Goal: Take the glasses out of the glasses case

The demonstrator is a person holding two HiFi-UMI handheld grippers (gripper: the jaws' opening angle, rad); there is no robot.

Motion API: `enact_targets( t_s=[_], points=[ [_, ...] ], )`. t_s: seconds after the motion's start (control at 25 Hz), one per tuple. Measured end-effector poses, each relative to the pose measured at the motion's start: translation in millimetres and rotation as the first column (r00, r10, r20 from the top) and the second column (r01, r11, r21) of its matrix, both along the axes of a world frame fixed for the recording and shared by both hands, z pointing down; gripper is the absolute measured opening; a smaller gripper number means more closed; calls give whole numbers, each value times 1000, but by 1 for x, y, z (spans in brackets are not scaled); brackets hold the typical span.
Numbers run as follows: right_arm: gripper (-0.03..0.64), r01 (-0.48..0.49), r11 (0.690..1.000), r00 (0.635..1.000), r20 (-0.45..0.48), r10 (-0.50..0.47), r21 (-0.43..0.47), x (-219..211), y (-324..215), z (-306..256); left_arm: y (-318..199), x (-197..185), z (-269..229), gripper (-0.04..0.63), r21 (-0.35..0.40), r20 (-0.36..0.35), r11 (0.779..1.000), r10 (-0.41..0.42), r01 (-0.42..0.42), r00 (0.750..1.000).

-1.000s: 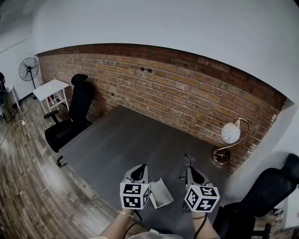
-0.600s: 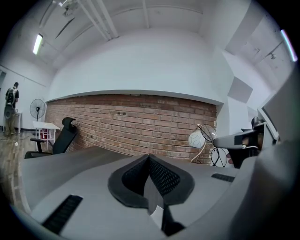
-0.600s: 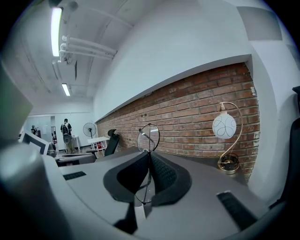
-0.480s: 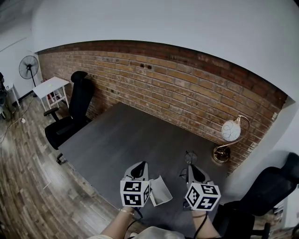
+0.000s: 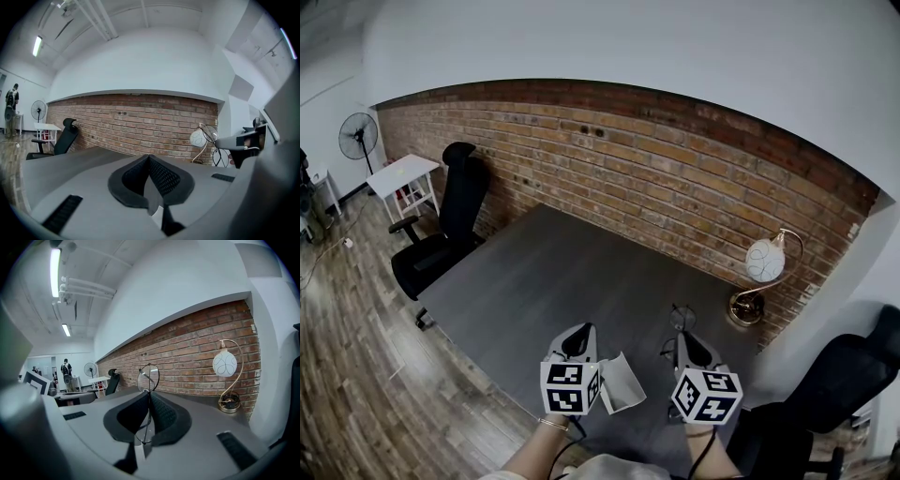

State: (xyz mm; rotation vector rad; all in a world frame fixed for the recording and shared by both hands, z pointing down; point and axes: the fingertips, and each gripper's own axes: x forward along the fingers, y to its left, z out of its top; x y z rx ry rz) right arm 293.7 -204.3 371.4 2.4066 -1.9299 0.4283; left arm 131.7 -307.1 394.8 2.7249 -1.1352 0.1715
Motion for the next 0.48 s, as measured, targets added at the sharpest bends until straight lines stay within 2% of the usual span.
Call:
enact_targets(
  t_s=[0.48],
  points=[
    [40,0,1000,1000,5,0,-2,4,0,2,-1,4,0,17,1,1,1000,0,0,1000]
  ],
)
